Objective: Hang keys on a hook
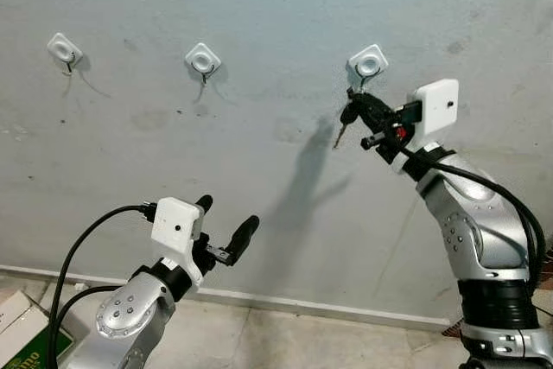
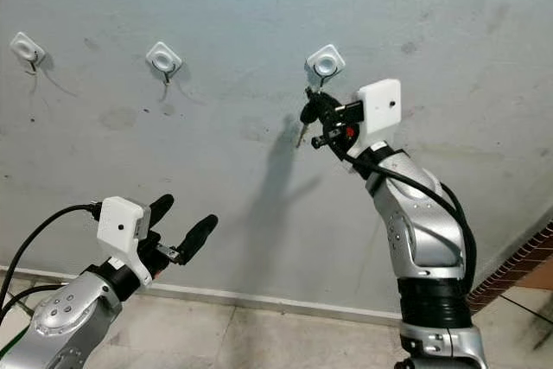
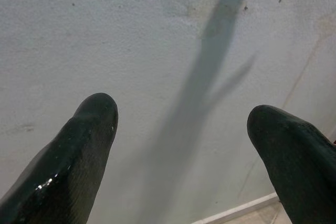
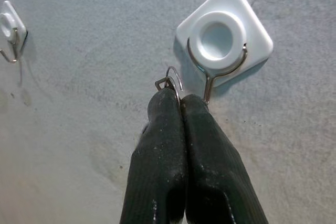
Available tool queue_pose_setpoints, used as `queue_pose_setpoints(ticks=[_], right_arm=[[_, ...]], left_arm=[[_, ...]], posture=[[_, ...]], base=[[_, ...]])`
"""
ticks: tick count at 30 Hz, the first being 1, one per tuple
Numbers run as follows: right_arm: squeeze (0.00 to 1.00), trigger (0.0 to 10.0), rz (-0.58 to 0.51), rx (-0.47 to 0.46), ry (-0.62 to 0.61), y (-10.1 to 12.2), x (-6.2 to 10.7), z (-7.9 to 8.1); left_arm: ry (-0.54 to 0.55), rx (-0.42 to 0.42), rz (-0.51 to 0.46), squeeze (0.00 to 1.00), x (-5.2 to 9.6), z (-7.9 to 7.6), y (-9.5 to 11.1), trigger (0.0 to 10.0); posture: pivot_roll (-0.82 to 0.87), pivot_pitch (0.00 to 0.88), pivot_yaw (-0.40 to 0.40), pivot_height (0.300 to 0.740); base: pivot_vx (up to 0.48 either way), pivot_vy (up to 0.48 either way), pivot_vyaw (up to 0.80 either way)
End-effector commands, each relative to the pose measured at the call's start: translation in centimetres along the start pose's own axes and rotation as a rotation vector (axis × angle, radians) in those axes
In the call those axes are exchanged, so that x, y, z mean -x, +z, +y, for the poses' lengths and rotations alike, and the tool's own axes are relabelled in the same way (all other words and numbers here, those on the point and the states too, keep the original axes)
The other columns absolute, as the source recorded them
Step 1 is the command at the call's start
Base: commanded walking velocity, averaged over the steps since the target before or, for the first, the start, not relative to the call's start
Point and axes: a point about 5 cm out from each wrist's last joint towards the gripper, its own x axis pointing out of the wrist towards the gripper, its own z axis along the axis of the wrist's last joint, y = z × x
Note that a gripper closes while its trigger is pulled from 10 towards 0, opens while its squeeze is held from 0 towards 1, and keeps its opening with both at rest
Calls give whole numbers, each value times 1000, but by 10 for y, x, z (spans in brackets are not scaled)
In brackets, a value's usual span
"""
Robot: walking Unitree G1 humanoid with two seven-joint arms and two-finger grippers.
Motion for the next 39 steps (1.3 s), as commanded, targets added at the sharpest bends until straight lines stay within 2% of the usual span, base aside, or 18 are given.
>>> queue_pose_setpoints(ticks=[1,8,15,27,34,39], right_arm=[[0,10000,-29,-2,2,6,-3,-1],[0,10000,-32,-34,-10,5,-5,-2],[0,10000,-22,-119,-45,0,-4,-8],[0,10000,-2,-209,-28,-10,1,-10],[0,10000,3,-289,-60,-14,3,-15],[0,10000,9,-313,-71,-17,5,-17]], left_arm=[[-3,-19,-1,0,0,0,3,10000],[-4,-22,1,0,-1,0,3,10000],[-5,-23,4,0,-2,0,3,10000],[-7,-26,7,0,-2,-1,2,10000],[-8,-27,9,0,-3,-1,2,10000],[-8,-27,10,0,-3,-1,2,10000]], posture=[[70,23,32,740],[72,24,33,740],[70,25,33,740],[71,26,35,740],[72,27,36,740],[72,27,36,740]], base=[[0,0,0],[0,0,0],[0,0,0],[0,0,0],[0,0,0],[0,0,0]])
